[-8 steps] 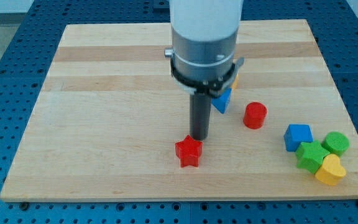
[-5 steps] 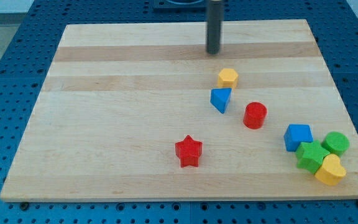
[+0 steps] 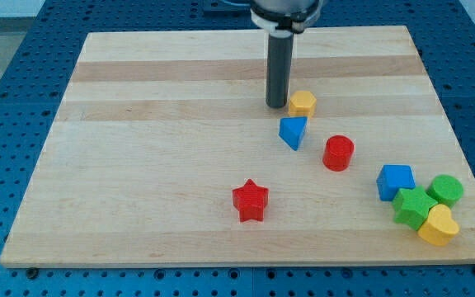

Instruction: Separate the blue triangle and the yellow hexagon

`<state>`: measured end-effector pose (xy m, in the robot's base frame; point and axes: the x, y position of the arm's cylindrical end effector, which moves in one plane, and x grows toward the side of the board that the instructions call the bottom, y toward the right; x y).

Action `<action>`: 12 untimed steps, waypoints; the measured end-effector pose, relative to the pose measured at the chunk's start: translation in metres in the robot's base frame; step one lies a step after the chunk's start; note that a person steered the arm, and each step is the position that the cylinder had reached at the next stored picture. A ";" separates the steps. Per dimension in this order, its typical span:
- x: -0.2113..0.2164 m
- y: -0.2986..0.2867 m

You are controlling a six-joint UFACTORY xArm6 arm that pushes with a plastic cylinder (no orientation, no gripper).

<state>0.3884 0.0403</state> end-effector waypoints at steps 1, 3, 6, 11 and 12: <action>0.030 -0.007; -0.071 0.003; -0.041 0.093; 0.002 0.059; 0.011 0.032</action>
<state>0.3993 0.0726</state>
